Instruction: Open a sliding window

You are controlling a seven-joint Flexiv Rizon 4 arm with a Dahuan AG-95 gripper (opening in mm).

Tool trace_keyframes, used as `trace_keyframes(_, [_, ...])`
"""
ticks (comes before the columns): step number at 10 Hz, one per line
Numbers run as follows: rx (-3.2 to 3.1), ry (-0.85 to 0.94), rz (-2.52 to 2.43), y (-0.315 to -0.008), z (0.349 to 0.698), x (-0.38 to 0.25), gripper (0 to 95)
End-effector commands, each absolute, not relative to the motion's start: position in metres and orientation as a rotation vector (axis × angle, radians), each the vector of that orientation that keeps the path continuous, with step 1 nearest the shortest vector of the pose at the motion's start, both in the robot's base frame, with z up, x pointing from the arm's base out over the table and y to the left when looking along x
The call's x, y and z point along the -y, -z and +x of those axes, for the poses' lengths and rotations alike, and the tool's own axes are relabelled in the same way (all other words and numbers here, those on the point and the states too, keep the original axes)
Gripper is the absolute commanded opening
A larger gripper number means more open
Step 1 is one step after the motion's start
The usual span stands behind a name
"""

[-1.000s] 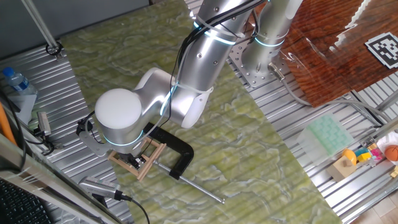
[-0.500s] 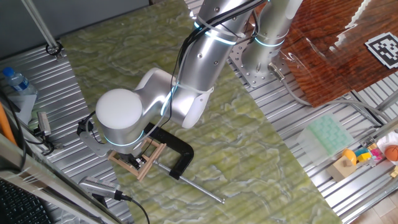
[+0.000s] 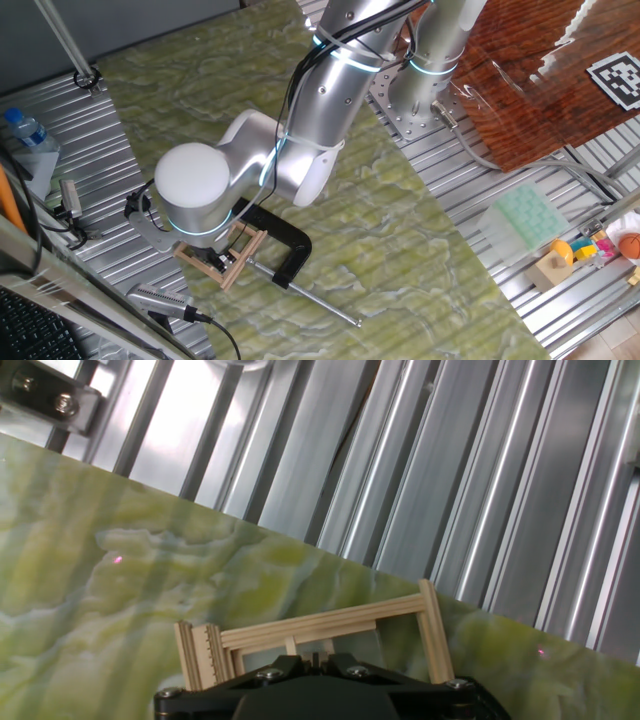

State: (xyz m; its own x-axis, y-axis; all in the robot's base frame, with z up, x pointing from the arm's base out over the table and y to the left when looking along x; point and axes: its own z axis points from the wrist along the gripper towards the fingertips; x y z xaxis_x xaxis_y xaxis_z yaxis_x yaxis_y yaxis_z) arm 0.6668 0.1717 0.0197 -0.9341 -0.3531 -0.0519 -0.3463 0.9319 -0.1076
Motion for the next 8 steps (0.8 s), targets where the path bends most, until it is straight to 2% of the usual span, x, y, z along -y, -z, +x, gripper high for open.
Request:
trace_keyframes(1, [-3.022,0.140,-0.543,-0.0202,0.6672,-0.1723,0.0])
trace_keyframes(8, [-3.036,0.132,-0.522,-0.0223,0.6690,-0.1749,0.0])
